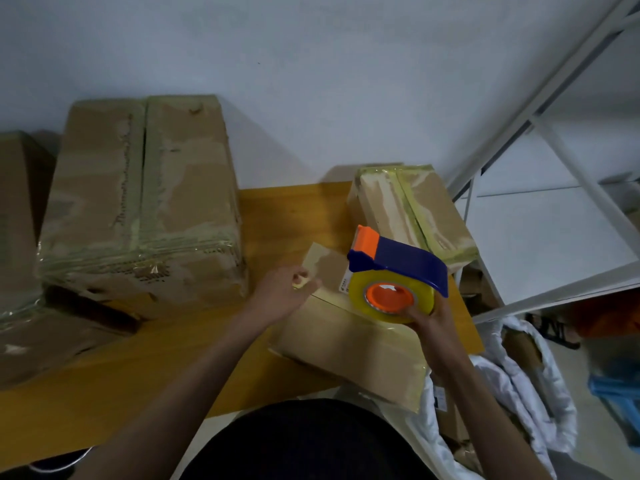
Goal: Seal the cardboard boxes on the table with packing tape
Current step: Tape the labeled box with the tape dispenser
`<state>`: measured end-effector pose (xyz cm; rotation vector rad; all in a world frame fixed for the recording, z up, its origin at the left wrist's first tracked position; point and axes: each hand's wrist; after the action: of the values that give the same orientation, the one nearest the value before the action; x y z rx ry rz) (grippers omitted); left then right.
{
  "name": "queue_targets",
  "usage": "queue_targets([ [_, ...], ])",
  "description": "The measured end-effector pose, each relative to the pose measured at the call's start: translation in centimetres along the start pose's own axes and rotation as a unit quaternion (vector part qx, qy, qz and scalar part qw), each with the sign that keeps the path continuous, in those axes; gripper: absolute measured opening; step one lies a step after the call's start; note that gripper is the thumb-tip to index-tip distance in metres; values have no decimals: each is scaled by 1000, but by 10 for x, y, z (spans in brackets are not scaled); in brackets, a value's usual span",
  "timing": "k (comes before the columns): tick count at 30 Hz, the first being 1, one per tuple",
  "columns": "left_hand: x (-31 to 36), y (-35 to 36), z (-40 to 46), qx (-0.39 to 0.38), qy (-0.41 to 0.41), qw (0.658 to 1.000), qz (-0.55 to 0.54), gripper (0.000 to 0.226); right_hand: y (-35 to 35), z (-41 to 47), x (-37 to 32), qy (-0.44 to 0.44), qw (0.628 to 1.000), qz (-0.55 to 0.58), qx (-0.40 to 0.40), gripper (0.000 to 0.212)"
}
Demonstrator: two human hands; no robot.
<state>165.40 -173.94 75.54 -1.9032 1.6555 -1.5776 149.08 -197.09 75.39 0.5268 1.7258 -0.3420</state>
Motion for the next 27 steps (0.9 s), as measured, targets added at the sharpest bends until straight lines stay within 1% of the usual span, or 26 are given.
queue_targets([
  [2, 21, -15, -7, 8, 17, 989, -150, 42, -1, -2, 1, 0, 1000, -8, -7, 54],
  [5, 44, -30, -19, 9, 26, 960, -277, 34, 0, -4, 0, -11, 1000, -24, -16, 53],
  [7, 51, -36, -21, -6, 13, 944, -329, 35, 1, -3, 1, -17, 999, -34, -19, 52],
  [10, 53, -40, -21, -53, -25, 925, -375, 38, 2, -2, 3, -16, 999, -36, -18, 51],
  [14, 49, -43, -20, -92, -44, 890, -445, 17, 4, -1, 1, -11, 999, -36, -21, 52],
  [16, 48, -45, -19, -87, -61, 879, -464, 12, 6, 0, -1, -10, 999, -34, -26, 54],
  [17, 48, -45, -18, -80, -71, 880, -463, 12, 7, 1, -2, -10, 999, -34, -27, 54],
  [24, 42, -39, -6, -48, -115, 904, -409, 4, 12, 5, -5, -34, 997, -55, -35, 60],
  [27, 36, -35, 1, -36, -127, 908, -397, 9, 18, 5, -7, -39, 995, -83, -26, 63],
])
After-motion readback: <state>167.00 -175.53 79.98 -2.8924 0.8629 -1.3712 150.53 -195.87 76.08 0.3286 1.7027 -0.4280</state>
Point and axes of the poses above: each hand's wrist, its own z-axis towards the middle knuckle, its own y-axis out of the palm, x = y × z, and after that the axes turned 7 degrees about z, right-handed
